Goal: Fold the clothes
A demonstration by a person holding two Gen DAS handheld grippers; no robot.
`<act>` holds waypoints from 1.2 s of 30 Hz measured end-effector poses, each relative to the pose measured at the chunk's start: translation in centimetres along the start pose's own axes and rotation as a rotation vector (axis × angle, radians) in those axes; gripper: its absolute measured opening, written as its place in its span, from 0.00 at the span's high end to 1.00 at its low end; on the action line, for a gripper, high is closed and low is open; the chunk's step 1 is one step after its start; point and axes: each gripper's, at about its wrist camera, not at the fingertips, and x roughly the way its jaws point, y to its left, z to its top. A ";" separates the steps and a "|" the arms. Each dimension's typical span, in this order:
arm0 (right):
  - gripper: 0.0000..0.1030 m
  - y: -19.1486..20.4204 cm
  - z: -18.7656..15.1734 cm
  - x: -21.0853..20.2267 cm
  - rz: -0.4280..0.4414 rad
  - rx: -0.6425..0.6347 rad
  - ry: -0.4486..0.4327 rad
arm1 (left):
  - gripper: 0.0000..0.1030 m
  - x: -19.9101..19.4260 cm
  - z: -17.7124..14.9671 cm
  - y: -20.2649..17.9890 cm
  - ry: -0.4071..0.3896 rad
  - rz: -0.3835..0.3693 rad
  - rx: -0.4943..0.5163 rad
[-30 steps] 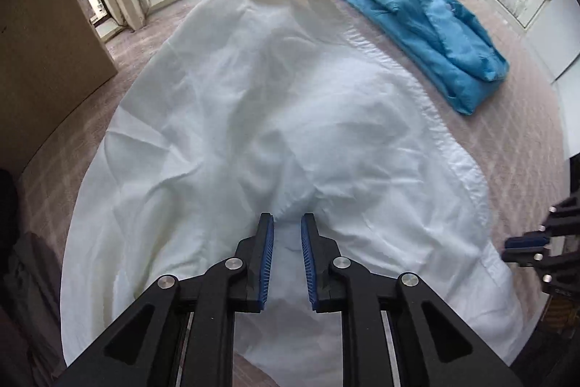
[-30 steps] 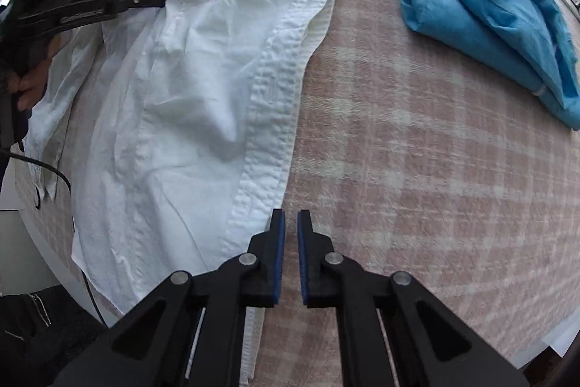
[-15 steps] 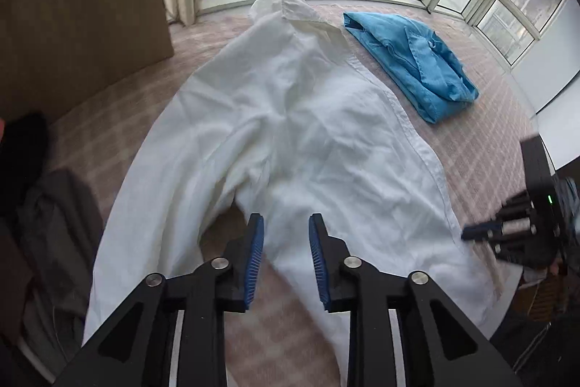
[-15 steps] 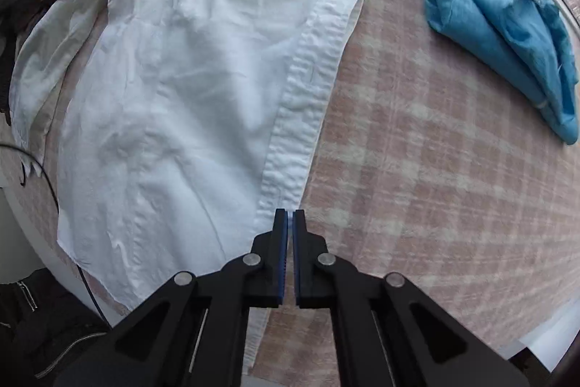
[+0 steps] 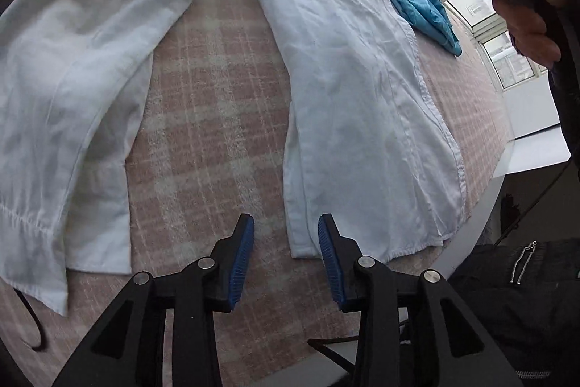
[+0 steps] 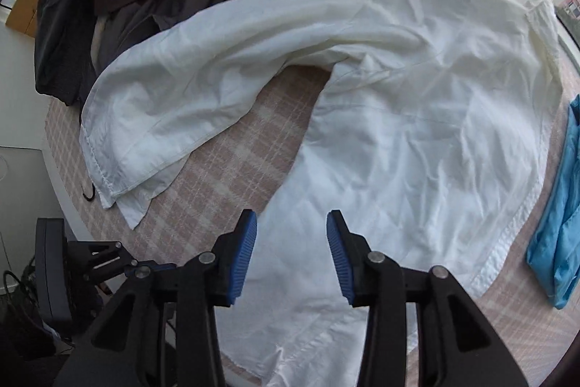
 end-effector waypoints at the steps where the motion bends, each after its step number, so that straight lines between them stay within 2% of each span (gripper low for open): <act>1: 0.61 0.7 -0.7 0.3 -0.001 -0.016 0.001 | 0.66 -0.3 -0.5 -0.3 -0.015 0.004 0.000; 4: 0.61 2.8 -2.6 1.2 0.003 -0.055 0.005 | 0.66 -0.4 -1.6 -1.0 -0.029 -0.001 0.011; 7: 0.61 2.5 -4.2 2.0 0.028 -0.030 0.023 | 0.67 0.3 -1.6 -1.3 -0.020 -0.008 0.012; 11: 0.61 2.3 -3.9 1.3 0.015 -0.003 -0.004 | 0.67 1.0 -0.4 -1.3 -0.044 -0.004 0.007; 13: 0.61 1.7 -2.8 0.0 -0.019 0.008 -0.021 | 0.68 1.2 0.1 -1.2 -0.059 -0.008 -0.008; 14: 0.61 1.5 -2.1 -0.6 -0.038 0.009 -0.025 | 0.74 1.4 0.4 -1.3 -0.064 -0.012 -0.016; 15: 0.61 1.1 -1.1 -1.4 -0.059 0.003 -0.022 | 0.81 1.6 0.5 -1.4 -0.066 -0.021 -0.023; 16: 0.61 0.5 -0.1 -2.5 -0.077 -0.002 -0.019 | 0.98 1.8 0.6 -1.7 -0.069 -0.033 -0.028; 18: 0.61 -0.3 2.1 -3.9 -0.121 -0.025 -0.002 | 0.97 1.7 0.6 -2.5 -0.098 -0.059 -0.013; 24: 0.61 1.3 7.9 -0.9 -0.331 -0.102 0.039 | 0.98 -1.4 1.1 -5.9 -0.217 -0.137 0.067; 29: 0.61 2.6 9.8 2.9 -0.424 -0.179 0.136 | 0.98 -2.8 1.8 -6.9 -0.243 -0.159 0.112; 32: 0.62 2.3 10.1 3.9 -0.474 -0.183 0.137 | 0.98 -2.9 1.6 -7.1 -0.241 -0.168 0.138; 33: 0.65 1.7 10.2 3.9 -0.470 -0.164 0.143 | 0.98 -2.9 1.5 -7.3 -0.240 -0.171 0.146; 34: 0.74 1.1 10.3 3.8 -0.456 -0.141 0.145 | 0.98 -2.9 1.5 -7.5 -0.239 -0.175 0.155; 36: 0.80 -0.1 10.4 3.3 -0.434 -0.096 0.147 | 0.98 -2.8 1.4 -7.5 -0.234 -0.184 0.164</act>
